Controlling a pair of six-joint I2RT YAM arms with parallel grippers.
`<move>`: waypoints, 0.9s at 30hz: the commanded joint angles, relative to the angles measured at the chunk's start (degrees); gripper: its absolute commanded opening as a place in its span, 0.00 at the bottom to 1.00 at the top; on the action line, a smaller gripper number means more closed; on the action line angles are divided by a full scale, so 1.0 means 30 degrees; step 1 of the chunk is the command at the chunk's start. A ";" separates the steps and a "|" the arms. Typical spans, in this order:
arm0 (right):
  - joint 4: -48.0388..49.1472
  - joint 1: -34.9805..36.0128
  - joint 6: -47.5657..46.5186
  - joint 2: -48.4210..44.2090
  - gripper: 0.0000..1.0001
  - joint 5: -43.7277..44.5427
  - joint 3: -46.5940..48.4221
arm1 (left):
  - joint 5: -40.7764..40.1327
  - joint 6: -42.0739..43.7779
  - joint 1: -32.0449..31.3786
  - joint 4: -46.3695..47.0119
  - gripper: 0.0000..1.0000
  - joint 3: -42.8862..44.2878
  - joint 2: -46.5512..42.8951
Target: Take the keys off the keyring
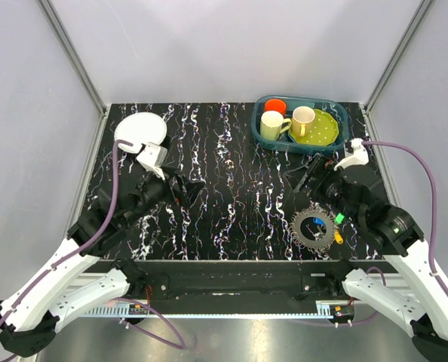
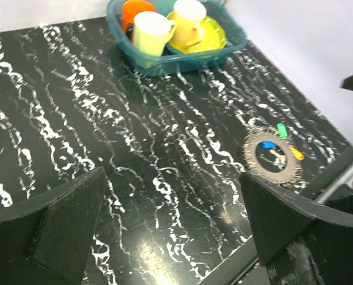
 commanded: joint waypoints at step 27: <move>-0.0391 -0.0308 0.0209 1.0500 0.60 -0.0339 -0.6627 | -0.3029 0.2580 -0.0043 0.0943 0.95 -0.3246 -0.2065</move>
